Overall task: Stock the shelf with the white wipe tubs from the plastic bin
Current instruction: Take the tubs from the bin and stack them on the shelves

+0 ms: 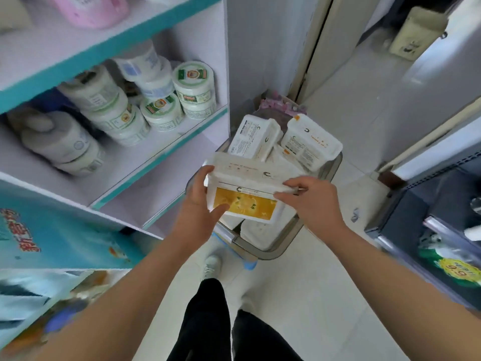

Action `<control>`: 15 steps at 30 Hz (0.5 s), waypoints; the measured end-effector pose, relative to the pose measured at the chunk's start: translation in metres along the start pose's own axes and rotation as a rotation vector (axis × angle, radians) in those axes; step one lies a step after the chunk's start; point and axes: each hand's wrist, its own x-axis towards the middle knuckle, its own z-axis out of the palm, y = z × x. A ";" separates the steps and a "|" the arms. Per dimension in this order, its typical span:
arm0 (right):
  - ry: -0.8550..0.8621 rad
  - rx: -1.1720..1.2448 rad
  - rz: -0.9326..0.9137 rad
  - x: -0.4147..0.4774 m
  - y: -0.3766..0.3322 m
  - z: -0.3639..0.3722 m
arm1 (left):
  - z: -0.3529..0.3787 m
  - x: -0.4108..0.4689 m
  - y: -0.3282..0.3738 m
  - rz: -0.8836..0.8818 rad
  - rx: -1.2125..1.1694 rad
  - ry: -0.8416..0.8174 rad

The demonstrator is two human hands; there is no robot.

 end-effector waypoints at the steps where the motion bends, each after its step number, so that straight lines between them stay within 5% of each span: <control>1: -0.021 0.000 -0.049 -0.003 -0.019 -0.003 | -0.013 -0.010 0.006 -0.016 0.004 0.052; 15: -0.407 0.041 -0.731 -0.107 -0.280 0.075 | -0.263 -0.207 0.066 -0.127 0.226 0.726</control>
